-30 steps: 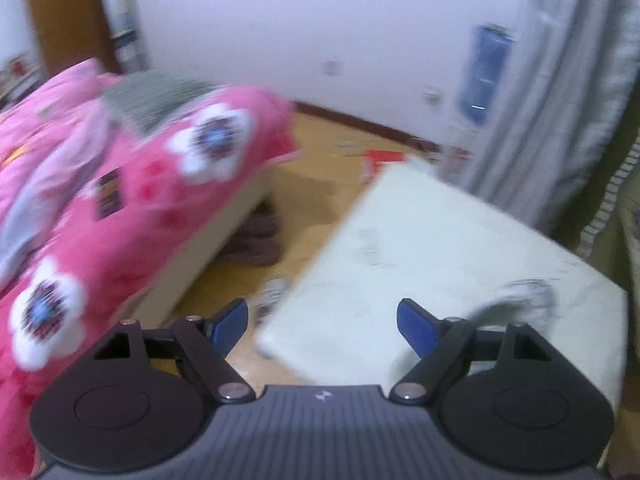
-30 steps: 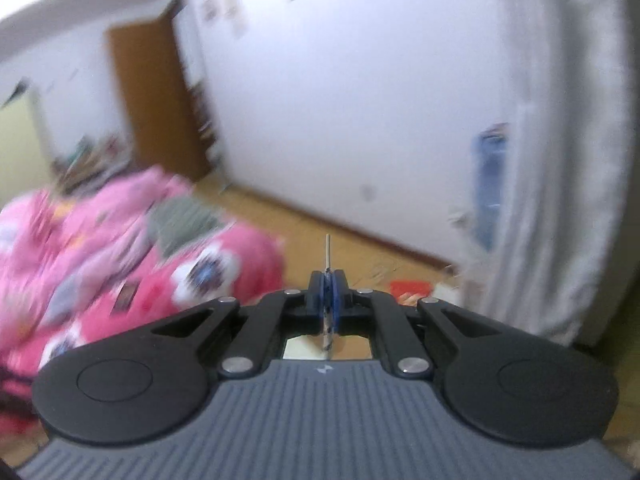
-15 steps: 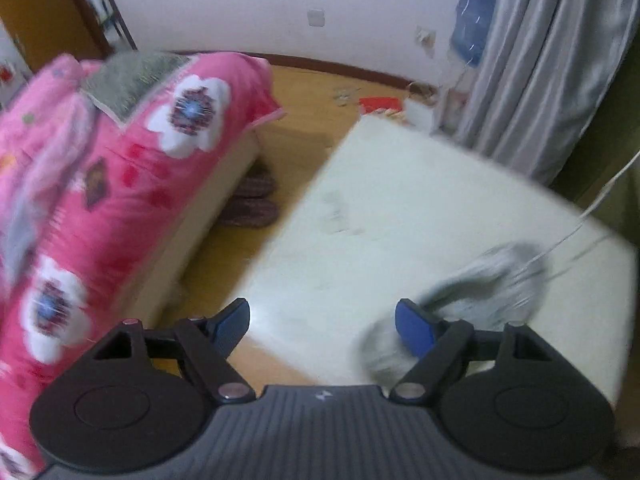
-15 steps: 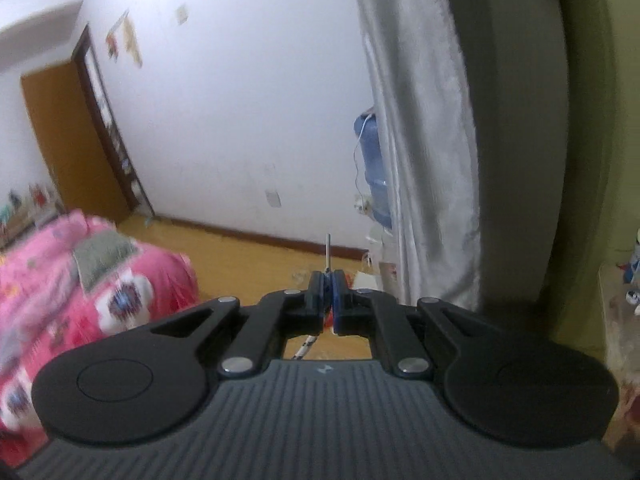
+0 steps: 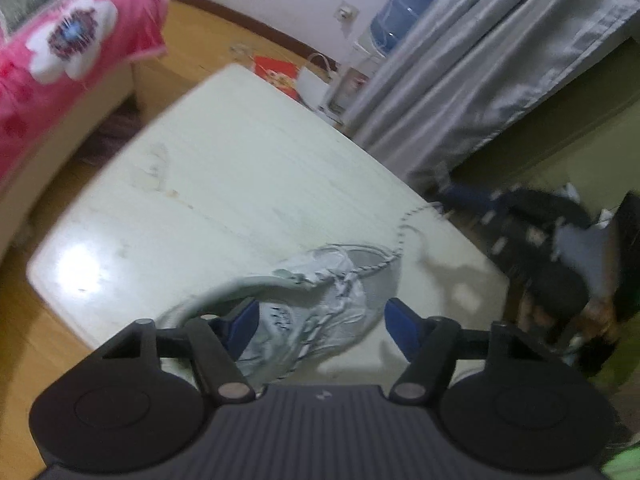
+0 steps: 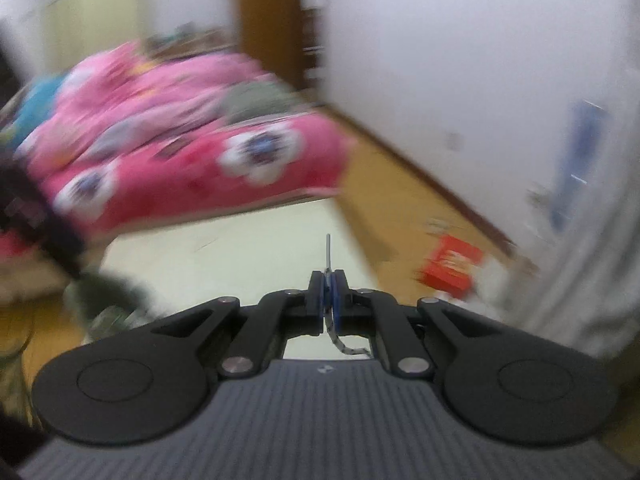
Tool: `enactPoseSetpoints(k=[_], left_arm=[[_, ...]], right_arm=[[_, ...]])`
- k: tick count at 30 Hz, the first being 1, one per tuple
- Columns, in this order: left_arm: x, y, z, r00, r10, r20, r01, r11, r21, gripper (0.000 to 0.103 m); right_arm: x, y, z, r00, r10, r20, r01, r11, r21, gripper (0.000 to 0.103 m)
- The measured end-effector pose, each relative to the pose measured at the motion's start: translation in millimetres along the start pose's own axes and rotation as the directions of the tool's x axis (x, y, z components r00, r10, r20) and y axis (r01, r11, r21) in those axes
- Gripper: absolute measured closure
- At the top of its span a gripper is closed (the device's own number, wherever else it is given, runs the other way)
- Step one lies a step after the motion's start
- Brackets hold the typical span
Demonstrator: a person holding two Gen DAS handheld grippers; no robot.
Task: Lace up shoes with both hands
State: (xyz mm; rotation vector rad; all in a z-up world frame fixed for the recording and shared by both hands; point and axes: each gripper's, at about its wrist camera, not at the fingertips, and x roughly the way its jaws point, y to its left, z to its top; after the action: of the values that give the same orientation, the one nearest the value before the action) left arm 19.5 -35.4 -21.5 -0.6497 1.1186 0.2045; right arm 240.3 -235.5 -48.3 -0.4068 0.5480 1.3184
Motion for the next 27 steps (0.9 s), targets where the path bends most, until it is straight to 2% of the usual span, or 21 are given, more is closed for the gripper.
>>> enactPoseSetpoints(k=[3,5,8,13,21,27], left_arm=[[16.9,9.7,-0.1,0.999,-0.05,-0.015,0.05,0.999,-0.009,0.046],[27.4,16.1,-1.5,0.997,-0.068,-0.024,0.068,0.998,-0.011,0.053],[42.5,23.8,-2.6,0.995,-0.097,-0.037,0.097,0.995,-0.004,0.056],[59.6,31.8,-1.4,0.99,-0.135,-0.051,0.136,0.99,0.034,0.056],[74.8,25.0,6.3,0.978,-0.202,-0.049,0.207,0.971,0.117,0.057],[75.2,24.7,7.6,0.971,-0.236,-0.027,0.238,0.965,0.112,0.058]], right_arm=[[11.3,29.4,-6.0,0.994,0.102,-0.03,-0.105,0.986,-0.13,0.1],[15.2,44.7,-10.0,0.989,0.137,-0.049,-0.144,0.969,-0.202,0.1],[16.6,64.1,-11.1,0.982,0.173,-0.072,-0.187,0.943,-0.275,0.1],[17.5,83.2,-12.9,0.977,0.182,-0.112,-0.21,0.906,-0.368,0.1],[16.1,91.1,-23.0,0.969,0.189,-0.162,-0.247,0.806,-0.538,0.1],[13.6,94.0,-25.6,0.961,0.205,-0.184,-0.275,0.739,-0.615,0.1]])
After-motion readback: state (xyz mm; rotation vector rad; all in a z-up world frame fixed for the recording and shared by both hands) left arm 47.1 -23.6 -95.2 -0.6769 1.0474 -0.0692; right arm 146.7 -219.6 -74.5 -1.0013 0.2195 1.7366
